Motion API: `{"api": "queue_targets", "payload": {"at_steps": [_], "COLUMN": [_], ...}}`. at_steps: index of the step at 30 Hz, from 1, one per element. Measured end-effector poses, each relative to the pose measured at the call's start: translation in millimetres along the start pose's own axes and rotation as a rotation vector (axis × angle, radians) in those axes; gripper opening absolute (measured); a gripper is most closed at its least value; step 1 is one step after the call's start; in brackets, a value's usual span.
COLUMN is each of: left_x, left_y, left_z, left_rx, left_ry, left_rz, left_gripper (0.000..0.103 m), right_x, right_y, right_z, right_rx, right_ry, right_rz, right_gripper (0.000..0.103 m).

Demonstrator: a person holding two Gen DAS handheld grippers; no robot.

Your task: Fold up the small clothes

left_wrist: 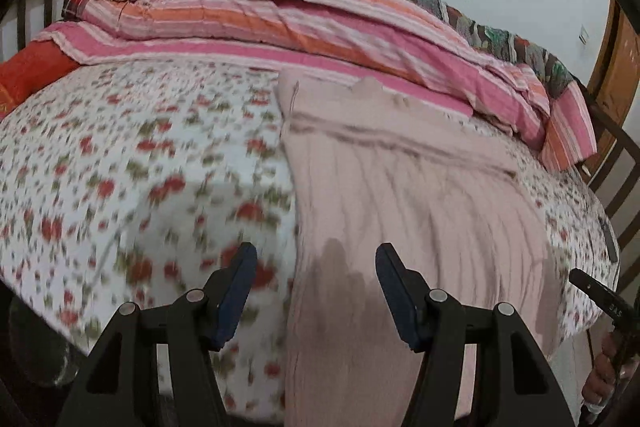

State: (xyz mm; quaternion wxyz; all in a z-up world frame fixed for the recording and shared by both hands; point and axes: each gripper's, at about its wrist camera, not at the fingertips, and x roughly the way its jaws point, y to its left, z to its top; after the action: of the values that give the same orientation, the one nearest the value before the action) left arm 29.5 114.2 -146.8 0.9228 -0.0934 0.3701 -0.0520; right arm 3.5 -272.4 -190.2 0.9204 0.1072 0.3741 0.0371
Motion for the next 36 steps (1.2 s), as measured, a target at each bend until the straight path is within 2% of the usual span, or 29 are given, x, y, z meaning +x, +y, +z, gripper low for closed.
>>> {"api": "queue_targets", "payload": {"at_steps": [6, 11, 21, 25, 29, 31, 33, 36], "left_x": [3, 15, 29, 35, 35, 35, 34, 29], "left_y": [6, 5, 12, 7, 10, 13, 15, 18], "left_z": [-30, -43, -39, -37, -34, -35, -37, -42], "left_rx": [-0.019, -0.015, -0.049, -0.029, -0.059, -0.073, -0.076, -0.082], "left_ry": [0.036, 0.062, 0.052, 0.052, 0.052, 0.052, 0.051, 0.075], "left_rz": [-0.015, -0.027, -0.081, -0.109, -0.152, -0.163, -0.17, -0.188], "left_gripper": [0.06, 0.058, 0.054, 0.052, 0.041, 0.032, 0.028, 0.027], "right_x": [-3, 6, 17, 20, 22, 24, 25, 23], "right_y": [12, 19, 21, 19, 17, 17, 18, 19], "right_z": [-30, -41, -46, -43, -38, -38, -39, -44], "right_rx": [-0.03, -0.043, -0.037, -0.033, -0.005, -0.007, -0.016, -0.017], "right_ry": [0.009, 0.033, 0.043, 0.038, 0.042, 0.047, 0.054, 0.066], "right_rz": [0.052, 0.033, 0.056, 0.074, 0.112, 0.121, 0.114, 0.129], "right_gripper": [0.035, 0.035, 0.035, 0.035, 0.035, 0.035, 0.035, 0.035]}}
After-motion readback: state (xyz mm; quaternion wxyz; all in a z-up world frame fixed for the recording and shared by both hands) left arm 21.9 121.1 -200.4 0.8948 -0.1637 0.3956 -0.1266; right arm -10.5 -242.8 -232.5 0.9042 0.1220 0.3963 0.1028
